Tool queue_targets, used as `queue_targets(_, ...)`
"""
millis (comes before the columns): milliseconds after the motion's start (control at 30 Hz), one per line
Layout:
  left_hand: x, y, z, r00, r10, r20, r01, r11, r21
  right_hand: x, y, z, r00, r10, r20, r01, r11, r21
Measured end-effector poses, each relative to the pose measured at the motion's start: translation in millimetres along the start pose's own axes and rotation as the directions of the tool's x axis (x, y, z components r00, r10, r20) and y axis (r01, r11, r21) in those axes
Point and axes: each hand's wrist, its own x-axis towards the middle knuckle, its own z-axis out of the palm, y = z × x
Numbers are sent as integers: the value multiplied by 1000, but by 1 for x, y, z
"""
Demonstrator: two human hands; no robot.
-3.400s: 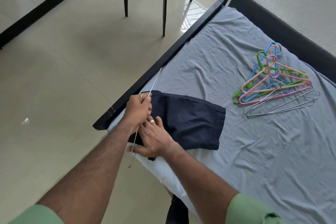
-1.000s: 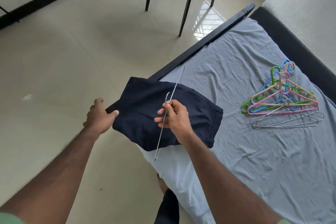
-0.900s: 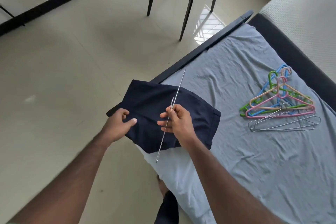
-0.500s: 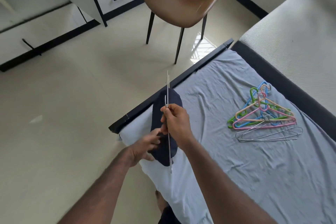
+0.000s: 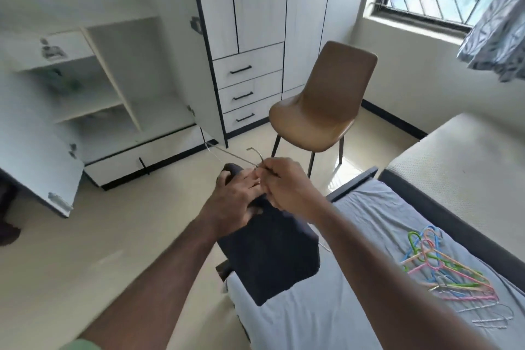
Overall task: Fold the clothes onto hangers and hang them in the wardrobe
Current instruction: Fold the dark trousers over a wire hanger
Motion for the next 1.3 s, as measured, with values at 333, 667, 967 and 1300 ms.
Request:
queue_targets(333,9,-112,-210,977,-147,-151,138,988,-69,69,-228,0,937,-348,-15,334,909,-250)
queue_targets(667,-29,-307,-406,950,-207,-232,183,976,-121,166,-376,37,871,-489,-45,402,763,-507)
queue_targets(967,-2,-413,-502,938,-138,-319,160,986,45,221,-455,86,852,-486,-193,456,872,-179)
queue_targets(1300,91,-496,-564,929,-187,-320,199,980,5,342,-511,56,667,-732,-137,602,638,-480)
